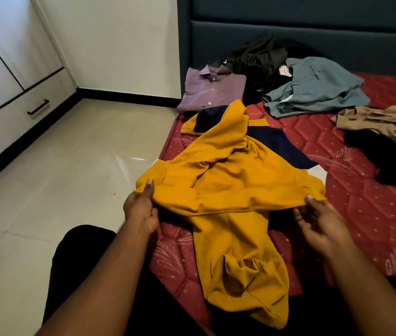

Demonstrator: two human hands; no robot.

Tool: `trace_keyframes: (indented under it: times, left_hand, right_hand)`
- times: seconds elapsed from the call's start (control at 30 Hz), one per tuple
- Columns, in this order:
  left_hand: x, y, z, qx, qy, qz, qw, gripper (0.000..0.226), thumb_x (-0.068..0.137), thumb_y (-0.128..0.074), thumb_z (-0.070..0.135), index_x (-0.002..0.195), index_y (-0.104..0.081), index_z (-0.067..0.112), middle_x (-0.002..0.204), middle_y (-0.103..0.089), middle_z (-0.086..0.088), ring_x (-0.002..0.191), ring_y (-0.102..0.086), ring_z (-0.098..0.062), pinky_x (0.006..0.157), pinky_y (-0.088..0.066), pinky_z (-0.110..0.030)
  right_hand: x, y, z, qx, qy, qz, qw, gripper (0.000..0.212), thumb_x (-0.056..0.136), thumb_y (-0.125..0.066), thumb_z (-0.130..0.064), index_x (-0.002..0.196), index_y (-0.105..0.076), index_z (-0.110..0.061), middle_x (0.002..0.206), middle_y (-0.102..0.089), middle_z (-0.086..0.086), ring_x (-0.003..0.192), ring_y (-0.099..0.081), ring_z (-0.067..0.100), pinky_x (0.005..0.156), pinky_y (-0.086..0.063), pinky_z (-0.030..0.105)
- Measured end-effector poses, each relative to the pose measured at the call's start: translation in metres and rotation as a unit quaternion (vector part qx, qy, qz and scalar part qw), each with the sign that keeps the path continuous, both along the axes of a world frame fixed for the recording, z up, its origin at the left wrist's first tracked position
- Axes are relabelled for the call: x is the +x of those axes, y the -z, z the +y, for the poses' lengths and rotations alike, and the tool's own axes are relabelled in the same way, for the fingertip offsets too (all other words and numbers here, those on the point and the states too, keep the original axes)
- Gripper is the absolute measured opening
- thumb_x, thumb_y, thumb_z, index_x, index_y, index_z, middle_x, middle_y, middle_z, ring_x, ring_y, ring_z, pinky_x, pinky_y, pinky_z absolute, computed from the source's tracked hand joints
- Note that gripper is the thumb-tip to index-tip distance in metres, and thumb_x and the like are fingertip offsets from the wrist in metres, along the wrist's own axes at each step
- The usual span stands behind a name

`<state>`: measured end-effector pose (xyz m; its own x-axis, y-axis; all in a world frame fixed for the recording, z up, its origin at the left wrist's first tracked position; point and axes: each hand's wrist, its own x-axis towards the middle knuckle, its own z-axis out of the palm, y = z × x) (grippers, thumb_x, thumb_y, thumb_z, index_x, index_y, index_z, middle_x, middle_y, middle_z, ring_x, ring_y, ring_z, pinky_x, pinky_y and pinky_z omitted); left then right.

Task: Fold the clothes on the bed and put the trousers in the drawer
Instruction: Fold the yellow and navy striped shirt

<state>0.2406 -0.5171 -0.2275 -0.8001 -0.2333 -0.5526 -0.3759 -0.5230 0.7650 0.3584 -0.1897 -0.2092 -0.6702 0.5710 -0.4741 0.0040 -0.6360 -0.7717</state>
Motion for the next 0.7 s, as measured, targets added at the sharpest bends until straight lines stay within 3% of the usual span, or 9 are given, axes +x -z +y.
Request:
trace_keyframes:
  times: [0.1,0.2,0.3,0.37,0.43,0.5,0.6,0.7]
  left_hand:
    - [-0.010,-0.009,0.010,0.033,0.049,0.076,0.995,0.044,0.087,-0.065,-0.002,0.130,-0.055,0.001,0.121,-0.064,-0.017,0.104,-0.065,-0.028,0.076,-0.056,-0.036]
    - [-0.006,-0.015,0.026,-0.007,0.076,0.111,0.991,0.055,0.081,-0.068,-0.010,0.133,-0.054,0.004,0.115,-0.068,-0.015,0.104,-0.067,-0.030,0.090,-0.055,-0.046]
    - [0.019,-0.012,0.051,-0.062,0.201,0.135,0.968,0.059,0.079,-0.071,-0.007,0.134,-0.055,0.010,0.111,-0.071,-0.012,0.104,-0.068,-0.029,0.094,-0.053,-0.050]
    - [0.036,-0.006,0.065,-0.079,0.272,0.170,0.944,0.061,0.082,-0.067,-0.011,0.138,-0.053,0.009,0.110,-0.071,-0.016,0.101,-0.069,-0.029,0.089,-0.056,-0.047]
    - [0.045,0.001,0.072,-0.066,0.314,0.195,0.927,0.066,0.083,-0.062,-0.016,0.141,-0.049,0.011,0.112,-0.070,-0.021,0.102,-0.068,-0.033,0.088,-0.055,-0.047]
    - [0.044,0.010,0.070,-0.051,0.337,0.199,0.919,0.070,0.083,-0.061,-0.018,0.142,-0.046,0.016,0.112,-0.071,-0.018,0.105,-0.067,-0.035,0.090,-0.054,-0.047]
    - [0.045,0.016,0.069,0.000,0.324,0.160,0.932,0.065,0.080,-0.072,-0.006,0.138,-0.053,0.016,0.116,-0.070,-0.014,0.109,-0.066,-0.032,0.095,-0.053,-0.048]
    - [0.051,0.012,0.079,0.088,0.262,0.115,0.954,0.045,0.073,-0.074,0.008,0.116,-0.066,0.003,0.107,-0.072,-0.019,0.098,-0.070,-0.033,0.082,-0.059,-0.039]
  right_hand:
    - [-0.010,0.000,-0.014,0.016,-0.034,0.042,0.998,0.019,0.094,-0.055,-0.006,0.092,-0.063,-0.022,0.088,-0.072,-0.006,0.077,-0.068,0.007,0.061,-0.057,0.021]
    - [-0.018,-0.010,-0.035,0.073,-0.052,0.083,0.992,0.013,0.087,-0.063,-0.006,0.088,-0.064,-0.019,0.082,-0.070,-0.004,0.075,-0.065,0.009,0.062,-0.054,0.020]
    - [-0.024,-0.010,-0.068,0.205,-0.162,0.082,0.962,0.011,0.071,-0.076,-0.011,0.079,-0.068,-0.013,0.073,-0.068,0.001,0.065,-0.062,0.010,0.058,-0.051,0.021]
    - [-0.024,-0.004,-0.092,0.273,-0.232,0.085,0.930,0.013,0.078,-0.070,0.005,0.078,-0.067,-0.008,0.068,-0.069,-0.002,0.061,-0.062,0.009,0.056,-0.051,0.022]
    - [-0.024,0.000,-0.108,0.272,-0.266,0.098,0.920,0.022,0.082,-0.063,0.013,0.079,-0.065,-0.009,0.065,-0.067,-0.008,0.062,-0.060,0.005,0.057,-0.050,0.021]
    - [-0.023,0.006,-0.113,0.253,-0.259,0.091,0.928,0.030,0.083,-0.061,0.015,0.081,-0.063,-0.014,0.062,-0.063,-0.013,0.062,-0.058,0.000,0.059,-0.050,0.017]
    - [-0.022,0.013,-0.112,0.248,-0.203,0.060,0.945,0.028,0.080,-0.067,0.012,0.088,-0.064,-0.015,0.066,-0.068,-0.007,0.064,-0.065,0.007,0.059,-0.053,0.021]
    - [-0.023,0.017,-0.113,0.236,-0.163,0.047,0.957,0.024,0.077,-0.072,0.009,0.086,-0.067,-0.013,0.068,-0.071,-0.003,0.064,-0.067,0.010,0.059,-0.055,0.021]
